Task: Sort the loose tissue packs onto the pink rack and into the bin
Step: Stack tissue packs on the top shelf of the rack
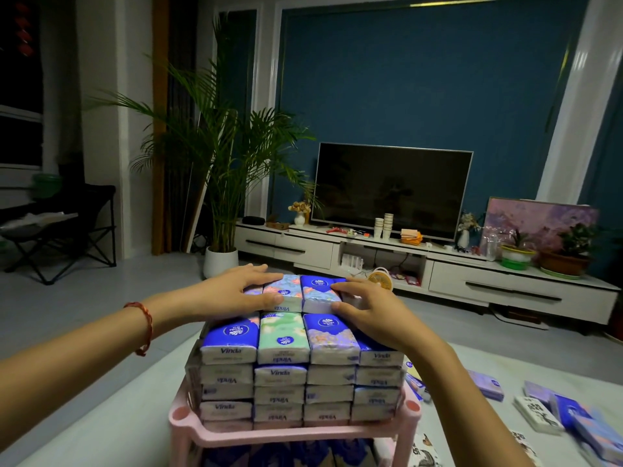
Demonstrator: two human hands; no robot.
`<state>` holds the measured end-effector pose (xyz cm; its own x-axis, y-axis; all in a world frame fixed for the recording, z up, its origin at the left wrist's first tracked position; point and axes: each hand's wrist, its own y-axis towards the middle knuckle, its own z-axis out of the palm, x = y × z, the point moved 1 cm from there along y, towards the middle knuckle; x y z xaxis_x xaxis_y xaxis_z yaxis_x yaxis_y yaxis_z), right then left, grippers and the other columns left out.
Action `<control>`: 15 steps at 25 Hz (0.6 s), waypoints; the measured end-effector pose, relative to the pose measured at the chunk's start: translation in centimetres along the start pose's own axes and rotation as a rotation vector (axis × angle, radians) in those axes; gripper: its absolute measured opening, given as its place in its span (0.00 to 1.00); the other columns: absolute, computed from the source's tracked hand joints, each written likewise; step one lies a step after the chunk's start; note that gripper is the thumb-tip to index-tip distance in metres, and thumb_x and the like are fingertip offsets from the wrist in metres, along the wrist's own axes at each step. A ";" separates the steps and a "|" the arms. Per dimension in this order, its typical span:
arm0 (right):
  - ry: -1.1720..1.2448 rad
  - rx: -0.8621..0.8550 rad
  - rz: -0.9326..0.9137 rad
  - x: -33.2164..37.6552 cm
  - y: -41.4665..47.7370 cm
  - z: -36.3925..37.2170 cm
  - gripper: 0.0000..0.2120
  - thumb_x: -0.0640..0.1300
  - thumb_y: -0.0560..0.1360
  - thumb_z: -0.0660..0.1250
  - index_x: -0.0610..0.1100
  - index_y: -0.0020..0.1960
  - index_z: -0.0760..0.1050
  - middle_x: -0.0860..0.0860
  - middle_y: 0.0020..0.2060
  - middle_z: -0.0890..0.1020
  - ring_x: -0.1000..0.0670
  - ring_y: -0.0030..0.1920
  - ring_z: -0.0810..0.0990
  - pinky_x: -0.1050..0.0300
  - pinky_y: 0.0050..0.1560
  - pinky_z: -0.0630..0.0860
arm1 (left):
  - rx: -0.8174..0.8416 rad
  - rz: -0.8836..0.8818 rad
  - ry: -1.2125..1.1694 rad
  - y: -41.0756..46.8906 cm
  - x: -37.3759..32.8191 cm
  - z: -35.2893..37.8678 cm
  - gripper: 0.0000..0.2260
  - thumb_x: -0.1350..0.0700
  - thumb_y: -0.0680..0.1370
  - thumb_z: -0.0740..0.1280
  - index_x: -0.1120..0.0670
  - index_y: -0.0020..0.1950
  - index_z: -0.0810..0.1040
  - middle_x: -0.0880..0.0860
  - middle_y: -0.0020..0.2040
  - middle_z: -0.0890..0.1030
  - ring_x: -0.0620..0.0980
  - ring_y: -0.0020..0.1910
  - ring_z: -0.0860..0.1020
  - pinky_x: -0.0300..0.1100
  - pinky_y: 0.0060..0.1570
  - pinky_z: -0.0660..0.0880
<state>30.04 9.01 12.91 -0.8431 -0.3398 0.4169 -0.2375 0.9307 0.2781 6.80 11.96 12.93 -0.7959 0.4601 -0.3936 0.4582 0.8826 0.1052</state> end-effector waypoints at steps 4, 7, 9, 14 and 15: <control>0.316 -0.122 -0.004 -0.9 -0.6 -1.7 0.23 0.52 0.77 0.63 0.52 0.70 0.66 0.51 0.68 0.70 0.51 0.67 0.69 0.55 0.65 0.68 | -0.195 0.100 0.004 -1.9 -0.7 -0.6 0.52 0.18 0.53 0.48 0.43 0.73 0.61 0.48 0.77 0.55 0.46 0.75 0.51 0.49 0.72 0.53; 0.486 -0.360 0.072 -3.1 -1.9 -4.4 0.14 0.46 0.78 0.63 0.48 0.63 0.72 0.50 0.55 0.79 0.55 0.51 0.78 0.61 0.49 0.75 | -0.723 0.342 0.175 -4.7 -4.6 -1.0 0.32 0.31 0.71 0.51 0.51 0.63 0.75 0.51 0.69 0.70 0.42 0.70 0.62 0.46 0.68 0.61; 0.516 -0.388 0.209 -5.4 -2.8 -6.0 0.07 0.44 0.78 0.62 0.47 0.56 0.74 0.45 0.51 0.81 0.52 0.45 0.79 0.62 0.43 0.75 | -0.754 0.638 0.053 -8.0 -9.5 1.7 0.16 0.44 0.76 0.57 0.51 0.55 0.78 0.48 0.58 0.77 0.42 0.61 0.72 0.39 0.60 0.69; 0.129 0.133 0.630 -12.2 -6.1 -4.8 0.15 0.48 0.79 0.61 0.41 0.60 0.73 0.42 0.54 0.79 0.46 0.47 0.78 0.54 0.46 0.76 | -0.107 0.600 -0.312 -9.3 -15.3 17.0 0.16 0.39 0.71 0.58 0.42 0.55 0.74 0.37 0.59 0.72 0.34 0.62 0.70 0.36 0.61 0.68; 0.080 0.238 0.686 -13.4 -7.2 -4.0 0.16 0.48 0.78 0.62 0.40 0.62 0.72 0.42 0.55 0.78 0.45 0.48 0.77 0.54 0.46 0.75 | -0.046 0.528 -0.345 -8.4 -15.3 20.0 0.20 0.36 0.69 0.55 0.41 0.57 0.73 0.35 0.61 0.69 0.31 0.63 0.66 0.36 0.64 0.65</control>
<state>44.96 6.35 8.78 -0.8041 0.3302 0.4943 0.2255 0.9388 -0.2602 23.03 -4.43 -0.22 -0.2903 0.7835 -0.5494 0.7306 0.5522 0.4015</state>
